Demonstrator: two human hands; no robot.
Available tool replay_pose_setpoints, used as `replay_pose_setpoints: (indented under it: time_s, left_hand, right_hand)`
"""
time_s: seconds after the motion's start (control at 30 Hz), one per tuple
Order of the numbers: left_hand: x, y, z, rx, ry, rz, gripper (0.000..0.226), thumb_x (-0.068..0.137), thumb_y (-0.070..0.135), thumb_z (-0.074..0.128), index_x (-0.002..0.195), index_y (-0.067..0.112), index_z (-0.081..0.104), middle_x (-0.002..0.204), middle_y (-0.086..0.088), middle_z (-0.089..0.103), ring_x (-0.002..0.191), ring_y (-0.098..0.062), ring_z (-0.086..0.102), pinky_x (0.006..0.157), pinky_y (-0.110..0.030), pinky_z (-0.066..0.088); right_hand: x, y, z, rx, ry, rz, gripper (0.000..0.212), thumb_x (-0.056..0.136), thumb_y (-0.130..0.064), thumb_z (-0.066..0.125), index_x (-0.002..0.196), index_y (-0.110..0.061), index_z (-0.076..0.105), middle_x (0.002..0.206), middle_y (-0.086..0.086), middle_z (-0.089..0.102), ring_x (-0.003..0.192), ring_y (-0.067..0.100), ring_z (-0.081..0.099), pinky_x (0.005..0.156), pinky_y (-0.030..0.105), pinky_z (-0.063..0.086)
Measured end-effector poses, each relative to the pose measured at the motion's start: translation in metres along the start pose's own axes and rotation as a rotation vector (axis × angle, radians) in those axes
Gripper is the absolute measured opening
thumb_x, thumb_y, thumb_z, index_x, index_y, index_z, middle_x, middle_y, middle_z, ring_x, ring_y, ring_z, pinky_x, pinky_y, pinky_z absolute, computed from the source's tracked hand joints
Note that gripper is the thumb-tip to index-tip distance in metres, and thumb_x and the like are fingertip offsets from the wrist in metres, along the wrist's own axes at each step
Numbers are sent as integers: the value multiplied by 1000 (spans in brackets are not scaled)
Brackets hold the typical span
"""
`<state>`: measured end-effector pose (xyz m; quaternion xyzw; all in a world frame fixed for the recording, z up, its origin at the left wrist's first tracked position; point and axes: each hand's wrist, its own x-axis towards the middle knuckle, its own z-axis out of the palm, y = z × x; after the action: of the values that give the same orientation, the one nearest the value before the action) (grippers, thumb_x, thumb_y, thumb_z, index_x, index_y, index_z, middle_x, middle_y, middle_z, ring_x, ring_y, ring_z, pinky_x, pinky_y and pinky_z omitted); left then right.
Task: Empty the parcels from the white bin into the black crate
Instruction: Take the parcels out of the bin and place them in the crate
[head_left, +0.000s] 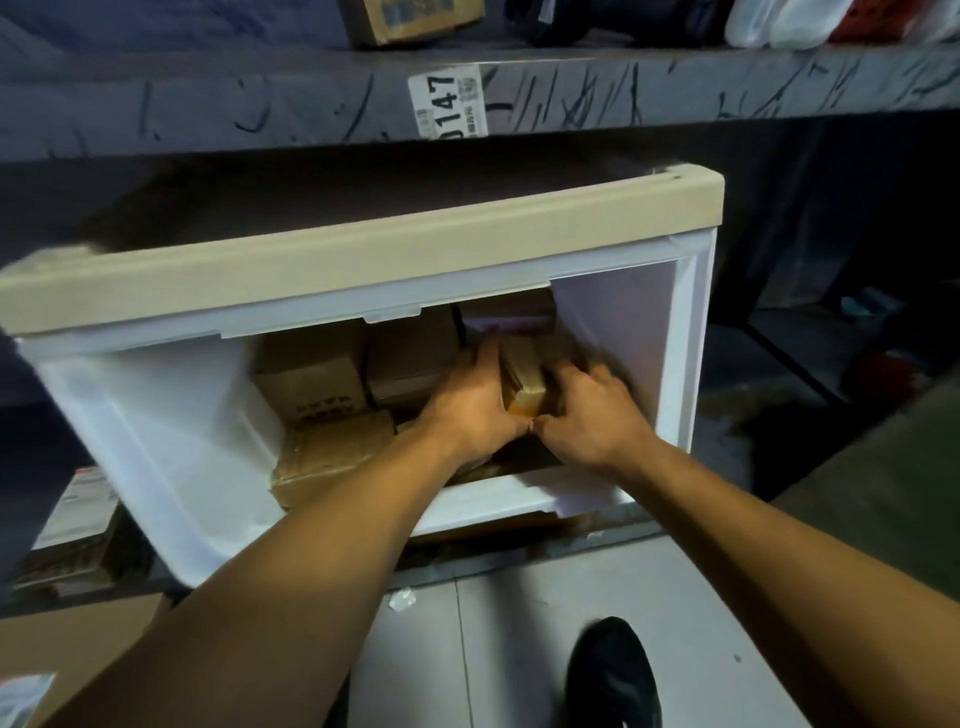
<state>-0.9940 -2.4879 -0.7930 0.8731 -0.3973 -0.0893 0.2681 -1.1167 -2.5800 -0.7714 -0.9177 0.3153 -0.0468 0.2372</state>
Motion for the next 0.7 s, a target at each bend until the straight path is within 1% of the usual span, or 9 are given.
replay_pose_setpoints:
  time_s: [0.1,0.2,0.33,0.47,0.57,0.63,0.7]
  left_hand:
    - [3,0,0,-16,25,16,119,55,52,87,151,33,18,141,-7,45,123,-30,53,100,-44,52]
    - [-3,1,-5,-22,34,27,111,60,41,90,149,30,24,141,-9,39,123,-30,50,100,-40,51]
    - [-18,3,-19,-25,64,32,108,63,38,91,148,27,25,140,-8,37,122,-29,49,96,-37,51]
    - [-40,5,-41,3,87,30,108,62,38,92,147,20,27,140,-8,36,123,-28,50,95,-35,50]
    - [-63,4,-56,5,100,25,113,60,40,93,149,19,27,140,-8,38,121,-28,53,96,-39,52]
    - [-80,0,-66,-30,109,9,117,58,41,94,150,21,25,142,-8,39,124,-27,52,100,-41,51]
    - [-98,-8,-75,-81,114,-17,119,57,45,93,151,24,24,144,-6,40,128,-25,49,104,-39,48]
  right_hand:
    - [-2,1,0,17,-1,-14,63,89,-29,68,147,-23,43,143,14,44,132,35,44,112,39,38]
    - [-5,-1,-1,17,-3,-25,62,89,-29,67,146,-22,45,141,13,45,131,34,44,111,39,39]
    - [-14,-8,-7,9,24,-74,59,88,-27,66,143,-22,47,139,12,45,130,35,43,110,40,40]
    - [-32,-19,-14,14,43,-106,61,89,-24,64,147,-23,44,143,11,42,134,34,38,110,40,38]
    - [-50,-27,-14,71,58,-124,60,90,-22,60,148,-25,44,149,10,39,137,34,38,113,41,37]
    - [-61,-35,-15,138,72,-137,55,94,-23,56,148,-24,45,151,8,37,138,31,40,113,37,35]
    - [-73,-45,-18,229,87,-142,51,97,-24,53,148,-23,47,150,6,39,135,25,45,107,27,34]
